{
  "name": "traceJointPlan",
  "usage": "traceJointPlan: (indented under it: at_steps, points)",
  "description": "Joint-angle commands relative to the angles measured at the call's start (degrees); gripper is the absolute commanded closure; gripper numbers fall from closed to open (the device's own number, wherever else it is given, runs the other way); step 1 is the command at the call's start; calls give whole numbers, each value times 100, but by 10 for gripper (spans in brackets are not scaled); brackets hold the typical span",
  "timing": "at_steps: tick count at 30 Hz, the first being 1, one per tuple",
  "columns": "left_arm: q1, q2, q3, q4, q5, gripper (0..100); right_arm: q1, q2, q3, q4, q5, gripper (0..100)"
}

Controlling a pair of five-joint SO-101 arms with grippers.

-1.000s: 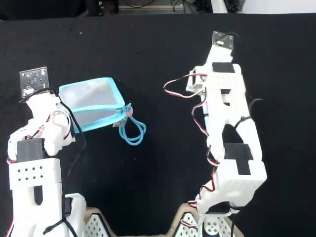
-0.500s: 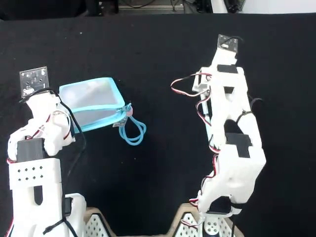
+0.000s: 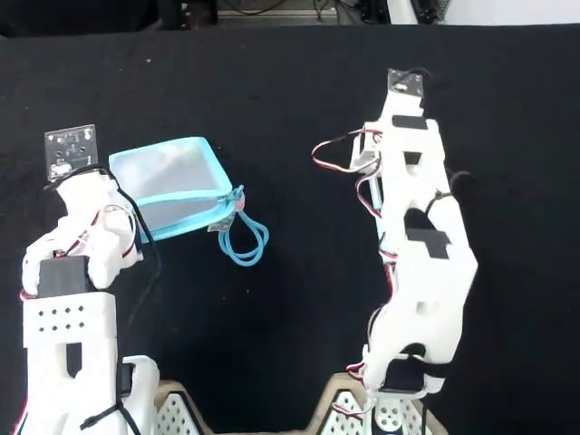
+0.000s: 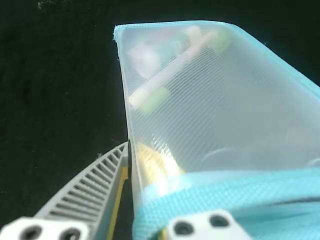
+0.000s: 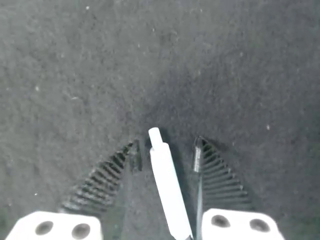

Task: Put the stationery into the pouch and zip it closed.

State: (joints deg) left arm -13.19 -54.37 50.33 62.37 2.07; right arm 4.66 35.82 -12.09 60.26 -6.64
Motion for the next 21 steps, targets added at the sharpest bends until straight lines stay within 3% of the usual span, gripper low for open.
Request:
traceJointPlan:
  at_steps: [1, 8, 14, 21]
  points:
    - [75, 26, 66, 0, 35, 964, 70, 101, -646, 325, 44, 829]
    - [75, 26, 66, 0, 35, 964, 44, 716, -1305, 712, 44, 991]
    - [75, 26, 66, 9, 35, 964, 88, 796, -1912, 1433, 9, 988]
    - [75, 26, 66, 9, 35, 964, -35, 251, -1341, 1407, 0, 988]
